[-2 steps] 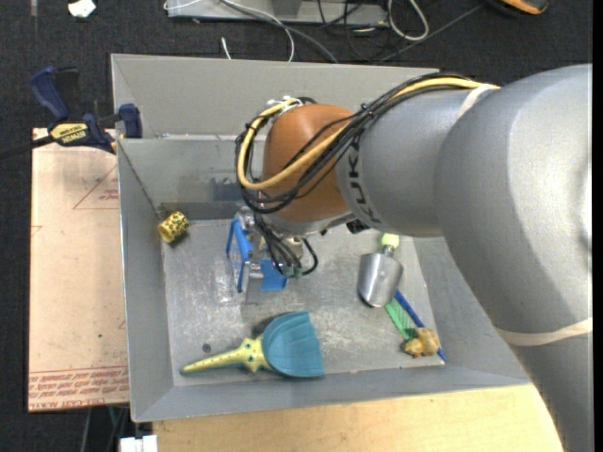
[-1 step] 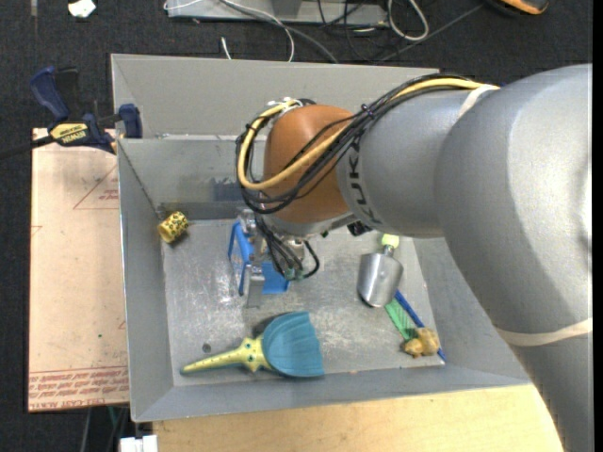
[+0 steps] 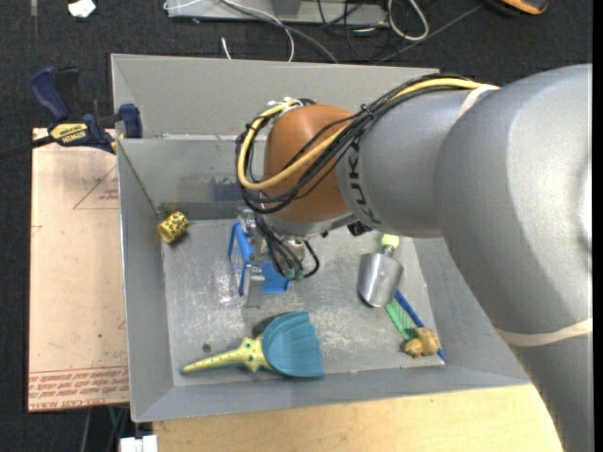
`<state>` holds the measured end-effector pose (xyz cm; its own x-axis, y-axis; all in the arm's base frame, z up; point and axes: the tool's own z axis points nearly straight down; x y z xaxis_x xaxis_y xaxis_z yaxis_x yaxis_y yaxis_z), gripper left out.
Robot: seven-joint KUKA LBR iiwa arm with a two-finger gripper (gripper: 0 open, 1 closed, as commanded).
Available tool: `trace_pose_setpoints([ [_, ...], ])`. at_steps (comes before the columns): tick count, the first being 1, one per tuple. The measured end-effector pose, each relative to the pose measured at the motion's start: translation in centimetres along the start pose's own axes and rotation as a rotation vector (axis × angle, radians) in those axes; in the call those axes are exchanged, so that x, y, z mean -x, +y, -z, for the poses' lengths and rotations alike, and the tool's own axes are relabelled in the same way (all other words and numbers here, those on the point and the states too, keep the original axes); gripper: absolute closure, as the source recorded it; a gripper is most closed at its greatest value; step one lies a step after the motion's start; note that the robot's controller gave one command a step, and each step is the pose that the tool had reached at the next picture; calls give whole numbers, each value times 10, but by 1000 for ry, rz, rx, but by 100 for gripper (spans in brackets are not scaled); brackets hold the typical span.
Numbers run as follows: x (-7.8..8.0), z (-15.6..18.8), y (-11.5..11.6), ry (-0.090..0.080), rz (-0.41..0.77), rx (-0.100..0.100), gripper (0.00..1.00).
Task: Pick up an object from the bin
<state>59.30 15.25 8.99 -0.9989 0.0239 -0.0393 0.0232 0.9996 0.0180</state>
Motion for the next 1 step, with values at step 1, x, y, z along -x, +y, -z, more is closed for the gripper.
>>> trace_pose_setpoints([
  [1,0,0,0,0,0,0,0],
])
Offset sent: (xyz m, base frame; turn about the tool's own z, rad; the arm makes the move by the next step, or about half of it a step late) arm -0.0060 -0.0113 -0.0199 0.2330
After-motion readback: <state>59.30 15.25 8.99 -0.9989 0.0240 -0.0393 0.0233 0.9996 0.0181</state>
